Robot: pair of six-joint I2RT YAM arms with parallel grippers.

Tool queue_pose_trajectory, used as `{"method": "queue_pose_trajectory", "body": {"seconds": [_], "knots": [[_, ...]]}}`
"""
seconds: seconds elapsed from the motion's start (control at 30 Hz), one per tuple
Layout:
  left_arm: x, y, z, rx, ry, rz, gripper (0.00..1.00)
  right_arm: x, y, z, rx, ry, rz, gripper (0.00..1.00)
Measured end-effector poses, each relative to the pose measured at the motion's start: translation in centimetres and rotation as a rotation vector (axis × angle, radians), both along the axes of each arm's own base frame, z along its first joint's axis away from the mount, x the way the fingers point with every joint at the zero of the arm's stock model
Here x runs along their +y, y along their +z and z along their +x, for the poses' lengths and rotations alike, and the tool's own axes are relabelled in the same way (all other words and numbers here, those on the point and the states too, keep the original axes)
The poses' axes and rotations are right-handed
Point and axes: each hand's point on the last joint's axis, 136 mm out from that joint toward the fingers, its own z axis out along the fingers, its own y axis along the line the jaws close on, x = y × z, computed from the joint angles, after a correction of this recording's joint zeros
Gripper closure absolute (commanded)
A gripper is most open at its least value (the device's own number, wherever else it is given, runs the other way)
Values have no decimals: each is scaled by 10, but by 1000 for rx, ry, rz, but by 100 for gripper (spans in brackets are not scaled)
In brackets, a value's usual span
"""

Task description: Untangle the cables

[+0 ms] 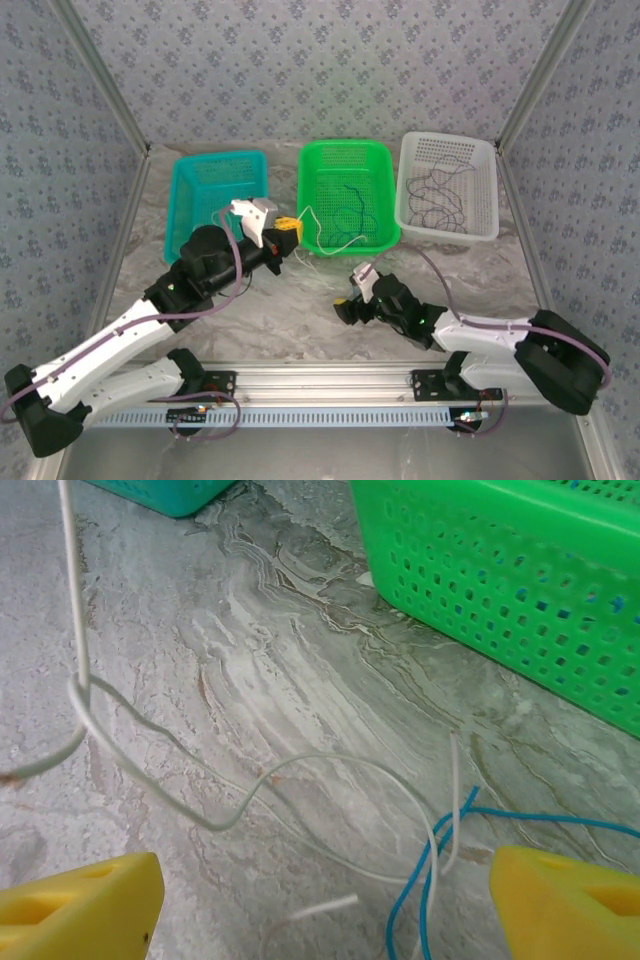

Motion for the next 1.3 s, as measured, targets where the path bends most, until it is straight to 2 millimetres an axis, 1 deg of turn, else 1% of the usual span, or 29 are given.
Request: {"method": "queue_pose_trajectory", "body": {"seconds": [0.1, 0.13, 0.17, 0.23, 0.3, 0.37, 0.4, 0.5, 0.53, 0.67, 0.77, 0.87, 0.93, 1.0, 1.2, 1.3], "knots": [[-1, 2, -1, 4, -6, -13, 94, 8, -5, 8, -5, 0, -9, 15], [-1, 3, -1, 5, -11, -19, 94, 11, -5, 10, -8, 0, -11, 17], [-2, 3, -2, 7, -15, -23, 94, 14, -6, 12, -14, 3, -12, 21], [-2, 4, -2, 10, -18, -31, 94, 19, -5, 16, -25, 7, -9, 40], [-2, 5, -2, 12, -19, -34, 94, 23, -3, 19, -38, 15, -7, 63], [-2, 5, -1, 12, -17, -35, 94, 26, -3, 20, -39, 19, -2, 81], [-2, 5, -1, 11, -16, -35, 94, 26, -3, 20, -38, 19, 1, 87], [3, 7, 2, 5, 6, -38, 94, 28, -2, 18, -34, 26, 9, 99], [6, 7, 5, 2, 21, -37, 94, 29, -3, 16, -30, 29, 11, 100], [26, 18, 18, -35, 106, -20, 94, 28, -7, 4, -13, 47, 7, 100], [46, 34, 30, -75, 188, -9, 94, 24, -11, -4, -1, 51, 2, 100], [70, 49, 41, -106, 272, -10, 94, 18, -16, -7, 12, 42, -9, 100], [85, 54, 47, -116, 321, -7, 94, 16, -18, -7, 20, 32, -15, 100], [96, 59, 50, -124, 356, -7, 93, 14, -20, -8, 28, 24, -19, 100], [116, 71, 55, -145, 416, -1, 93, 10, -24, -8, 40, 8, -29, 100], [123, 72, 59, -147, 441, 10, 93, 10, -24, -8, 42, 3, -28, 100]]}}
